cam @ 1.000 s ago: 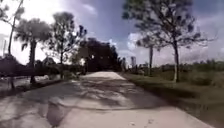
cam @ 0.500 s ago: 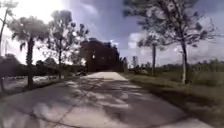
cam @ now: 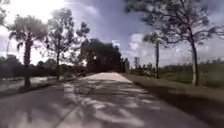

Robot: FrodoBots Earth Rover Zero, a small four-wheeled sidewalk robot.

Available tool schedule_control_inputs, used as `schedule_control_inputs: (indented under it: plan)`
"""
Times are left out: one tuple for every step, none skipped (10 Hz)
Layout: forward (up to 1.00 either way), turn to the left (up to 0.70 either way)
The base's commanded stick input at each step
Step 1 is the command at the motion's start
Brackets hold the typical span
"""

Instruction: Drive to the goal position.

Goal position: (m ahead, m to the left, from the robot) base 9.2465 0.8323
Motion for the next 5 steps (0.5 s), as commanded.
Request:
schedule_control_inputs:
  plan:
    - [1.00, 0.00]
    - [1.00, 0.00]
    - [1.00, 0.00]
    - [1.00, 0.00]
    - [1.00, 0.00]
